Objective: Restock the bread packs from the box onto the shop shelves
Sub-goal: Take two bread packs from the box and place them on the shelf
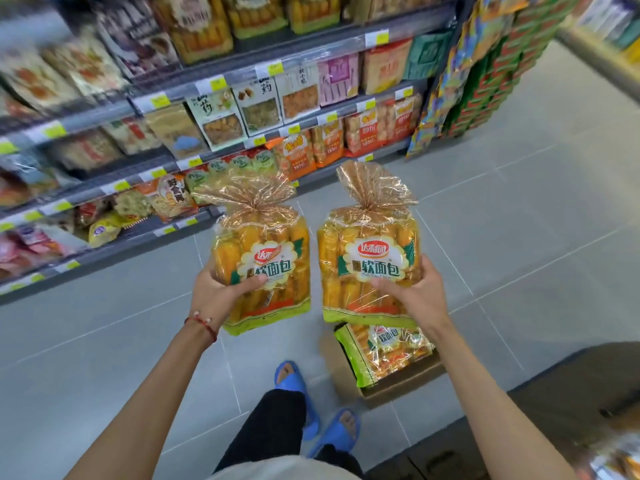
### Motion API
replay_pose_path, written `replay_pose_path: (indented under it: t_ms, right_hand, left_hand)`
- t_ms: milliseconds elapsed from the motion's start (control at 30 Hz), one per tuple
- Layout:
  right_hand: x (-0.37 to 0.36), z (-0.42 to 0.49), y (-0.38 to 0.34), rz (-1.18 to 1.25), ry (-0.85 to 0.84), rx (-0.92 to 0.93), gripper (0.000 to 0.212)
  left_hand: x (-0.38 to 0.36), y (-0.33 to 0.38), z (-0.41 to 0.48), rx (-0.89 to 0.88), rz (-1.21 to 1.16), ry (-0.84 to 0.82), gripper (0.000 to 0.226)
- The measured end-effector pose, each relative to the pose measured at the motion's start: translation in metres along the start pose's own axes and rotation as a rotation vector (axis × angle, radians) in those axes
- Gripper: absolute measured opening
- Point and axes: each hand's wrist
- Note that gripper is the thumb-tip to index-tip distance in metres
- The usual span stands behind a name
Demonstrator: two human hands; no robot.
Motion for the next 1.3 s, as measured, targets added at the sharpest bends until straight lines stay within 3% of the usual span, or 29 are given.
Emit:
replay_pose_path:
  t_ms: [233, 533, 700, 833, 1033, 1300]
  right_hand:
    - [-0.031, 0.036, -0.088, 0.053, -0.010, 0.140, 0.070]
    - [-0.116, 0.152, -0.201, 0.129, 0.024, 0.198, 0.068]
    - [-0.151, 0.209, -0.250, 0.168, 0.071, 0.197, 0.069]
    - [-0.164, 0.249, -0.269, 0.181, 0.111, 0.188, 0.071]
    - [-0.166, 0.329, -0.287, 0.203, 0.166, 0.137, 0.067]
    - [-0.144, 0.480, -0.294, 0.105, 0.092, 0.034, 0.063]
  left_hand:
    - [0.039, 0.057, 0.051, -0.087, -0.054, 0.075, 0.066]
    - [0.083, 0.136, 0.218, -0.192, -0.080, 0.007, 0.079]
    - [0.094, 0.181, 0.296, -0.195, -0.061, 0.009, 0.066]
    - [0.082, 0.200, 0.344, -0.164, -0.113, 0.058, 0.077]
    - [0.042, 0.211, 0.415, -0.090, -0.124, 0.068, 0.067]
    - [-0.040, 0.205, 0.513, 0.004, -0.091, 0.133, 0.058]
Point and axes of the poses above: each hand's wrist, its own z-axis towards the middle knuckle, its own x-axis out of the back of the hand, y = z × x, and after that the axes turned 4 degrees about -x, right-handed
